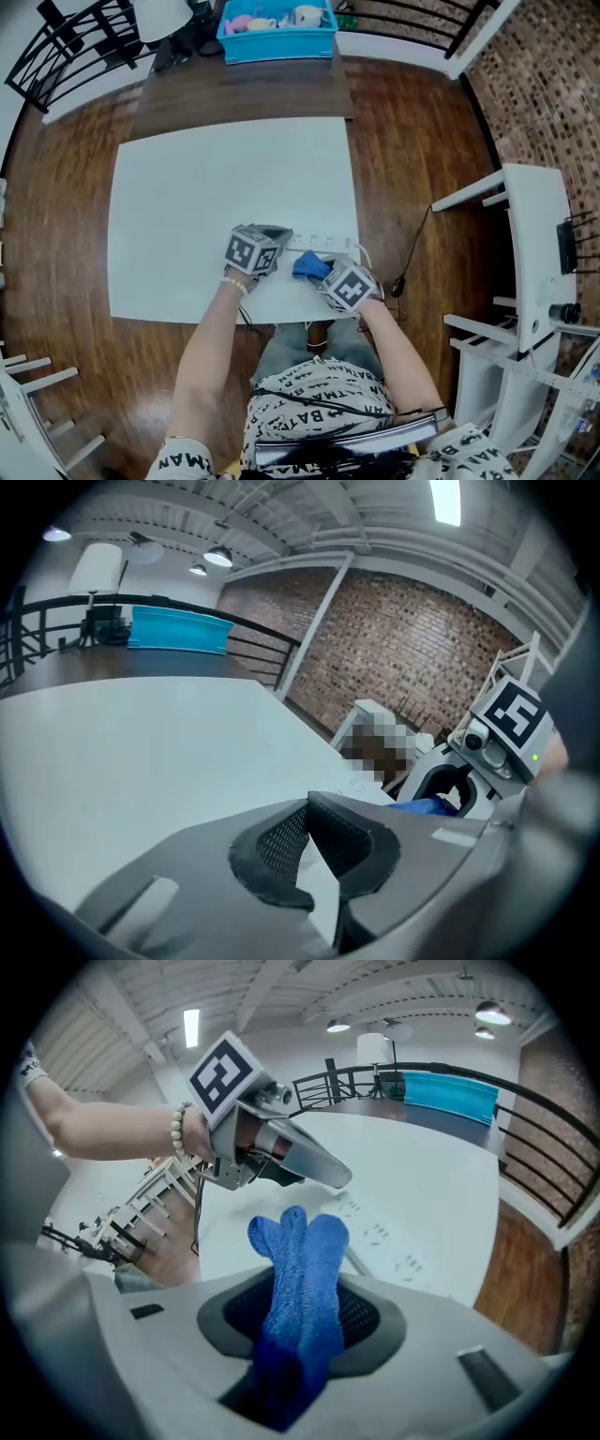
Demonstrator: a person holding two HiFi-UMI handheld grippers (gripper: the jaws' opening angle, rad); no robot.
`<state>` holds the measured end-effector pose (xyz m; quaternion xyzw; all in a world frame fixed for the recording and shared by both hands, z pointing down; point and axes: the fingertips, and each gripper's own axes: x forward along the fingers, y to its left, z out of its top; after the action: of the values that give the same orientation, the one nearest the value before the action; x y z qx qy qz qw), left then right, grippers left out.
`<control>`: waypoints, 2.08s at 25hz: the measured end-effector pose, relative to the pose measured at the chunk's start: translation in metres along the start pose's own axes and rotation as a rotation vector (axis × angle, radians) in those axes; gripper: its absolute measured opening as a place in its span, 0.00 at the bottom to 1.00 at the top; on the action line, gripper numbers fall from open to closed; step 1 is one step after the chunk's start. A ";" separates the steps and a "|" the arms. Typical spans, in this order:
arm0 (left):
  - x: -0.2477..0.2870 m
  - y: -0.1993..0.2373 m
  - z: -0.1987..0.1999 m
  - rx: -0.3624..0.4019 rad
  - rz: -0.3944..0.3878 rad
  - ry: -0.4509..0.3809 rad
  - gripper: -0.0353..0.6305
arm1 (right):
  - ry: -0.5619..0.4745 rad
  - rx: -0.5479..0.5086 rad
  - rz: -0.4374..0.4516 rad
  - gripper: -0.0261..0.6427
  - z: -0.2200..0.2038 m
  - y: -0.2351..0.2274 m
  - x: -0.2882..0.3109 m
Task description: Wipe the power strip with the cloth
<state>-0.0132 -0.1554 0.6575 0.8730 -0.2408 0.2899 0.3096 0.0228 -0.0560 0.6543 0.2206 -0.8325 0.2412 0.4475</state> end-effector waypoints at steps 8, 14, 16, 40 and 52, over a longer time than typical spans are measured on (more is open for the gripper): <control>-0.009 0.015 0.015 -0.011 -0.012 -0.036 0.05 | 0.045 0.077 -0.048 0.27 0.016 -0.004 0.044; -0.019 0.012 0.011 -0.017 -0.001 -0.060 0.05 | 0.019 0.181 -0.036 0.27 -0.001 -0.010 0.027; -0.020 0.007 0.010 -0.018 -0.009 -0.068 0.05 | 0.038 0.196 -0.061 0.27 -0.016 -0.017 0.015; -0.047 -0.053 -0.015 -0.193 0.032 -0.203 0.05 | -0.054 0.369 -0.329 0.27 -0.086 -0.126 -0.061; -0.063 -0.062 -0.015 -0.300 0.134 -0.305 0.05 | -0.393 0.515 -0.154 0.27 -0.058 -0.083 -0.116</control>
<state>-0.0270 -0.0871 0.6009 0.8331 -0.3827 0.1353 0.3758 0.1667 -0.0694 0.6004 0.4308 -0.7955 0.3619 0.2250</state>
